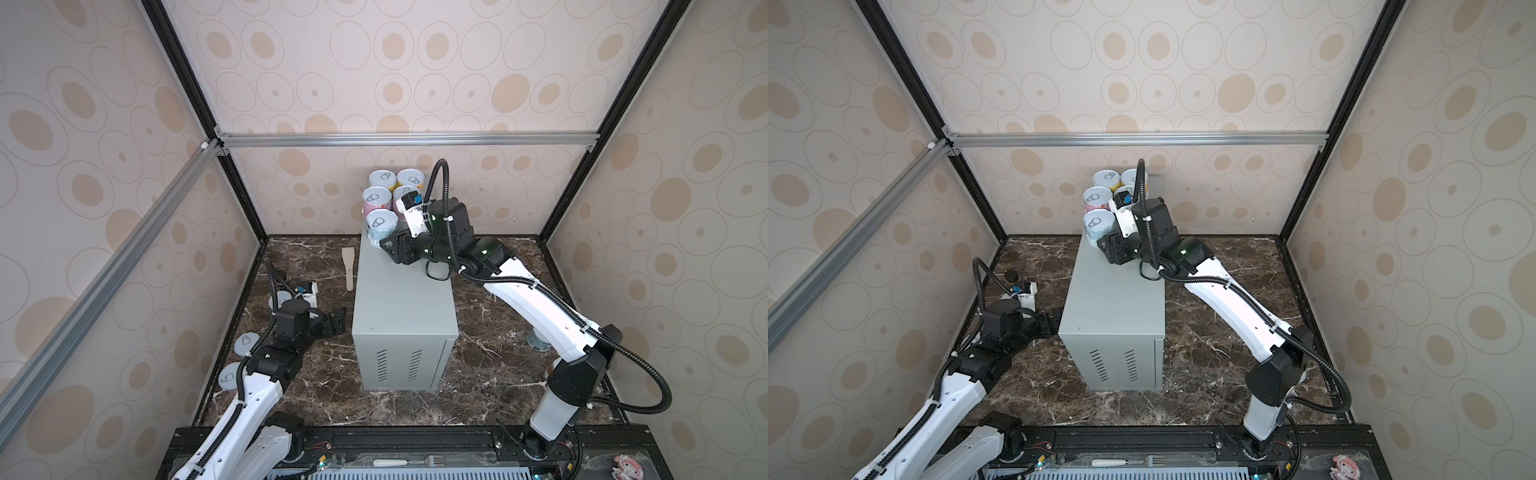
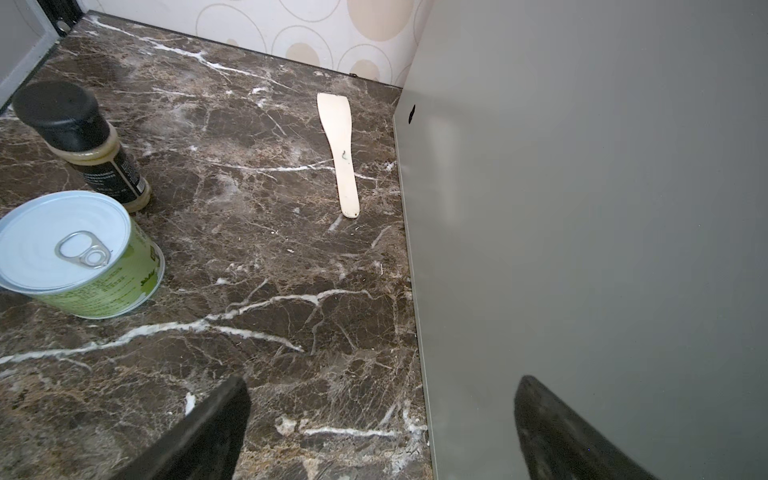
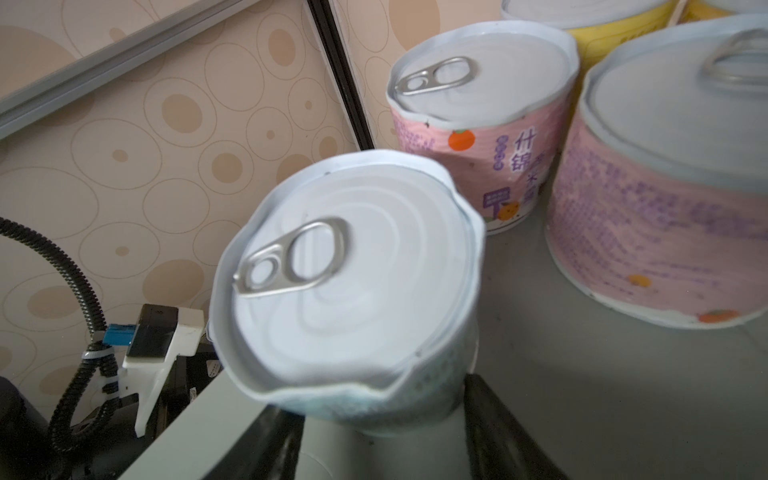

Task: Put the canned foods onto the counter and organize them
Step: 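Set the light blue can beside the pink cans with the right gripper, then open the right gripper and draw it back from the cans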

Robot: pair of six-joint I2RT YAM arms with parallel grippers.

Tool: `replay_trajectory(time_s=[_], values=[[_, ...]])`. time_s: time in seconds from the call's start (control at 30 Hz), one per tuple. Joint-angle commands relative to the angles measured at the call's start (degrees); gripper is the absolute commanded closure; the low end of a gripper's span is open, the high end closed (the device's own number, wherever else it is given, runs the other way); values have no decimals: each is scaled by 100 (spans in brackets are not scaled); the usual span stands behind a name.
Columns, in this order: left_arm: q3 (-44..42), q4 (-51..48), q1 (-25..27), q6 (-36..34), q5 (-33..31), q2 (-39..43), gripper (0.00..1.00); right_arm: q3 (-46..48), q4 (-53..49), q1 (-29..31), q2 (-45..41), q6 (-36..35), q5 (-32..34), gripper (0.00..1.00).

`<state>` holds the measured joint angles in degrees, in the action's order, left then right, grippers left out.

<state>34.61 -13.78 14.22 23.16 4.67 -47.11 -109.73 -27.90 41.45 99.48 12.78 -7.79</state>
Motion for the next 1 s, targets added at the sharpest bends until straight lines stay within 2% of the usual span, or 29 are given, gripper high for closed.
replay_trajectory(time_s=[0.0, 0.2, 0.5, 0.73, 0.97], values=[[50, 86, -42, -48, 26, -8, 1, -185, -145, -32, 155, 63, -144, 38], [52, 91, -43, -47, 54, 0, 1, -306, -251, -38, 246, 42, -133, 37], [53, 111, -43, -48, 52, 5, 1, -505, -489, -47, 249, -47, -320, 30], [54, 112, -44, -48, 68, 10, 1, -475, -730, -49, -118, -138, -189, 17], [50, 97, -52, -57, 42, 36, 1, -47, -947, -45, -859, -164, 91, 11]])
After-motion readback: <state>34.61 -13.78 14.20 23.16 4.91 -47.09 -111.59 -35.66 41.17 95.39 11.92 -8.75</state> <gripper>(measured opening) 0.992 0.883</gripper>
